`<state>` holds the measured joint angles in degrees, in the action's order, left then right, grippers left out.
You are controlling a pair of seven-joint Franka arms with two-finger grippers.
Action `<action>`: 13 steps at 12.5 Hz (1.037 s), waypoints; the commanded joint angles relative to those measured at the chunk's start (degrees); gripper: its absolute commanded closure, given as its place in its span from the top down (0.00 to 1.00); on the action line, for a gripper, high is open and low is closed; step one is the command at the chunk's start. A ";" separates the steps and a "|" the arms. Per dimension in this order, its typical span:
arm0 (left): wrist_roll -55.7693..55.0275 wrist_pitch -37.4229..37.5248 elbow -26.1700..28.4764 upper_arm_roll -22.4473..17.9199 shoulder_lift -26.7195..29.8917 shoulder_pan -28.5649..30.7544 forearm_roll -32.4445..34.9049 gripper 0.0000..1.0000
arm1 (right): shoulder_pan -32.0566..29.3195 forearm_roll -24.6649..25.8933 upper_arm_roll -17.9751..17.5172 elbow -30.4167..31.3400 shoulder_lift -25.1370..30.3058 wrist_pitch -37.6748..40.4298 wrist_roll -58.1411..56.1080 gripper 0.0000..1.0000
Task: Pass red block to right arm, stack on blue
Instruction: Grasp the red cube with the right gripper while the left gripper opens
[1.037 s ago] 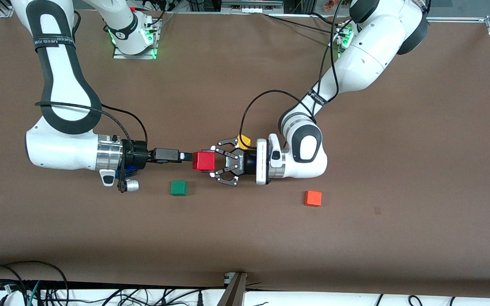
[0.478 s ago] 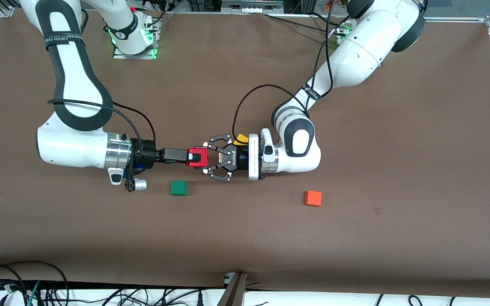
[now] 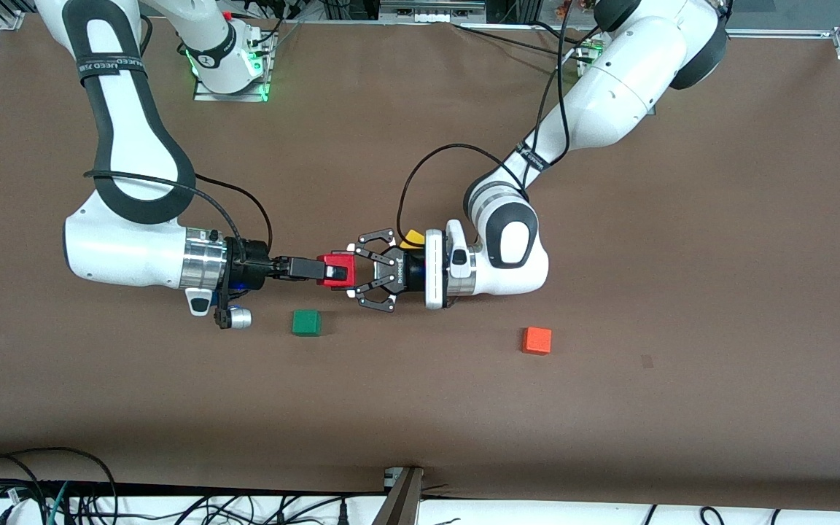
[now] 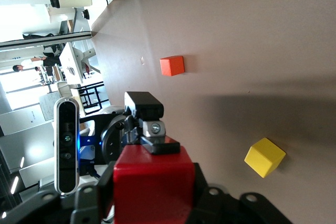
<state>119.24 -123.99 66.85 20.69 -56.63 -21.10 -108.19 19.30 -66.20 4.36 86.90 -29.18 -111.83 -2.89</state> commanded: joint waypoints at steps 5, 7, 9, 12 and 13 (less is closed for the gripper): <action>0.55 -2.30 1.09 -0.04 1.35 -0.78 -3.59 0.00 | 0.22 -1.12 0.04 1.17 1.41 0.47 0.26 0.00; 0.12 -2.39 1.09 -0.13 1.35 -0.26 -4.22 1.00 | 0.22 -1.12 0.04 1.08 1.41 0.47 0.17 0.00; -0.24 -1.96 1.17 -0.13 1.43 0.71 -3.78 1.00 | 0.22 -1.03 0.21 0.90 1.41 0.47 0.08 0.00; 0.46 1.28 4.06 -0.30 1.43 3.16 -2.82 1.00 | -0.22 1.15 0.83 0.73 1.67 0.56 -0.71 0.00; 0.47 2.95 4.33 -0.48 1.35 4.13 -1.33 1.00 | -0.31 4.12 1.09 0.73 1.93 0.56 -0.88 0.00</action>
<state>119.16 -123.93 68.27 20.29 -56.63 -19.19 -110.49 19.28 -65.00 5.08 86.86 -28.89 -112.00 -3.09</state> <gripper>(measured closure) 0.000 0.441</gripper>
